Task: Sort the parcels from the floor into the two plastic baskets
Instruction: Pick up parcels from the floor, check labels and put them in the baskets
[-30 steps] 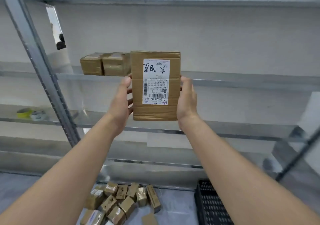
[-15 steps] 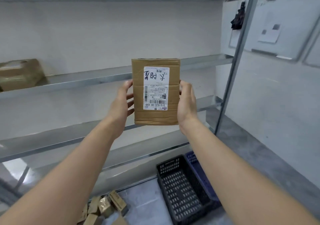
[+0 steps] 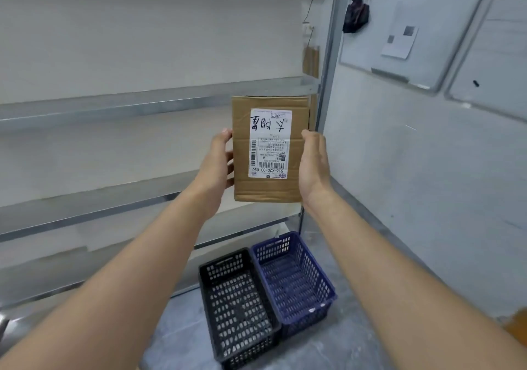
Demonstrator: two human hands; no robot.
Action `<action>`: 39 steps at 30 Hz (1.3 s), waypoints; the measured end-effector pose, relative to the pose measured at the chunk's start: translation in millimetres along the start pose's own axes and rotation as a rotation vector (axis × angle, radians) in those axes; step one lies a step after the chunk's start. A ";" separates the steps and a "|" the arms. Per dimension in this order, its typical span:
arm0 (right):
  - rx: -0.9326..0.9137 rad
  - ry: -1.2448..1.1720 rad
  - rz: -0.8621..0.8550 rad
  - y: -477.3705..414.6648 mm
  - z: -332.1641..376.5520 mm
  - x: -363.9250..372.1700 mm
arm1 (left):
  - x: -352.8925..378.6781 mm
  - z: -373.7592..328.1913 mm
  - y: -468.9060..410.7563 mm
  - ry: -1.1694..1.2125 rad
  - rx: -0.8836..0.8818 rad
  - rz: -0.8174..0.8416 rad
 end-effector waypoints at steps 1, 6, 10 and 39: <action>0.005 0.001 -0.001 -10.5 -1.7 -8.3 | 10.9 1.2 -7.8 -0.002 -0.004 0.000; 0.041 -0.019 -0.024 -71.1 -21.0 -31.2 | 52.9 18.9 -61.3 -0.022 -0.027 0.006; 0.078 0.036 -0.056 -129.5 -53.4 -36.0 | 71.9 51.5 -127.1 -0.012 -0.079 0.005; 0.516 0.328 0.324 -431.2 -329.6 -80.2 | 170.4 306.1 -344.5 0.132 -0.546 -0.603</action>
Point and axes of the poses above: each hand's wrist, its own y-axis away from the middle knuckle, its own x-axis out of the palm, z = x × y, the point moved 7 cm from there along -y, towards the middle knuckle, and after that the axes turned 1 degree about -x, right-handed, at the moved point
